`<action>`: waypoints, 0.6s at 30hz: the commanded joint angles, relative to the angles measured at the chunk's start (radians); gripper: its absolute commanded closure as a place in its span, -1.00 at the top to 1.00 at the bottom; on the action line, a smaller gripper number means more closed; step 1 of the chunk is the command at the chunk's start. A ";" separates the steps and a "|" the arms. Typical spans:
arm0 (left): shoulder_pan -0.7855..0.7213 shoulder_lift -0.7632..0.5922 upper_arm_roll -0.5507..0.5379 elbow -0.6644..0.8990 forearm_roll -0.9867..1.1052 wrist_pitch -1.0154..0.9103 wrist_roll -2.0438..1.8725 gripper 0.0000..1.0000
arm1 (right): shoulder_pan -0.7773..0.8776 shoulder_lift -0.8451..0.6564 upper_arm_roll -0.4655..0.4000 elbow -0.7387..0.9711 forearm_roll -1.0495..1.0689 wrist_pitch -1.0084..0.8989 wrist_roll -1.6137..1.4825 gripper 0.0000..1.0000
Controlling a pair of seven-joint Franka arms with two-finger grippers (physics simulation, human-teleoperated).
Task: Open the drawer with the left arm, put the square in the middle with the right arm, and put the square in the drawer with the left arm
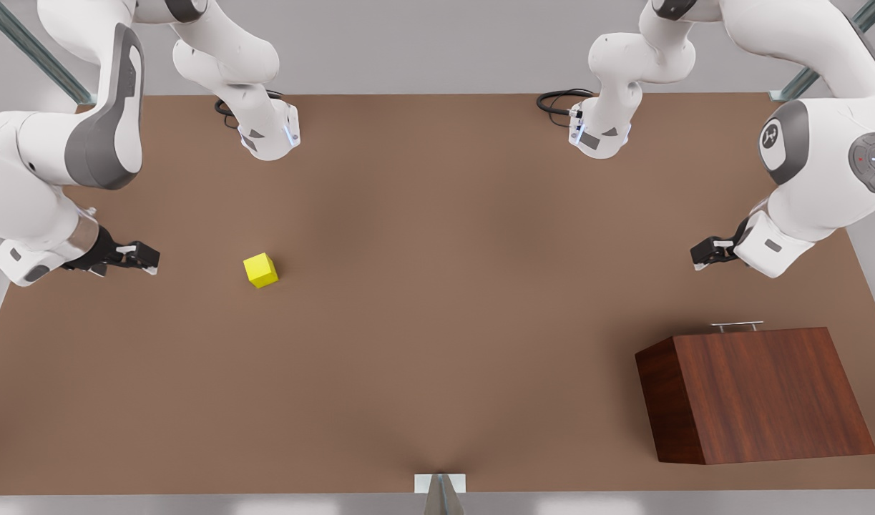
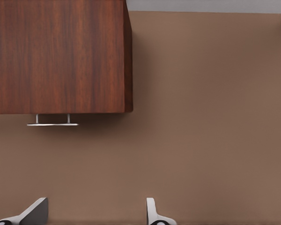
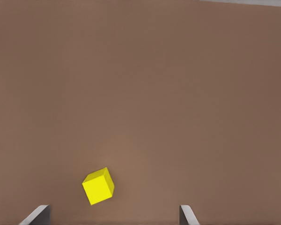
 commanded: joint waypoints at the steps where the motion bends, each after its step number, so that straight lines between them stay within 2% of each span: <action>1: 0.000 0.000 0.000 0.000 -0.001 0.000 0.000 1.00 | -0.001 0.000 0.000 0.000 0.001 0.002 0.000 1.00; 3: 0.002 -0.020 0.044 -0.058 -0.001 -0.023 0.001 1.00 | -0.004 -0.005 -0.005 0.000 0.048 -0.015 0.028 1.00; 4: 0.003 -0.078 0.069 -0.236 0.000 0.120 -0.159 1.00 | -0.024 0.006 -0.018 -0.006 0.130 -0.087 0.524 1.00; 5: 0.003 -0.112 0.077 -0.351 -0.001 0.271 -0.380 1.00 | -0.008 0.034 -0.012 -0.003 0.108 -0.086 0.822 1.00; 7: 0.003 -0.137 0.140 -0.552 -0.001 0.596 -0.687 1.00 | -0.002 0.112 -0.014 0.003 0.094 -0.080 1.127 1.00; 9: 0.026 -0.134 0.158 -0.675 -0.001 0.865 -0.940 1.00 | -0.004 0.124 -0.018 0.005 0.085 -0.087 1.146 1.00; 11: 0.040 -0.135 0.170 -0.750 -0.001 1.015 -1.030 1.00 | 0.010 0.130 -0.014 0.002 0.085 -0.080 1.143 1.00; 13: 0.040 -0.140 0.187 -0.804 -0.001 1.084 -1.030 1.00 | 0.048 0.155 0.003 -0.026 0.091 -0.037 1.114 1.00; 14: 0.040 -0.151 0.187 -0.842 -0.001 1.086 -1.037 1.00 | 0.056 0.103 0.005 -0.110 0.097 0.034 1.106 1.00; 15: 0.040 -0.163 0.196 -0.868 -0.001 1.086 -1.037 1.00 | 0.079 -0.009 0.012 -0.282 0.096 0.107 1.104 1.00; 16: 0.040 -0.158 0.203 -0.871 -0.001 1.092 -1.037 1.00 | 0.076 -0.109 0.012 -0.472 0.094 0.261 1.063 1.00; 18: 0.040 -0.152 0.203 -0.871 -0.001 1.125 -1.039 1.00 | 0.088 -0.120 0.014 -0.532 0.091 0.316 1.048 1.00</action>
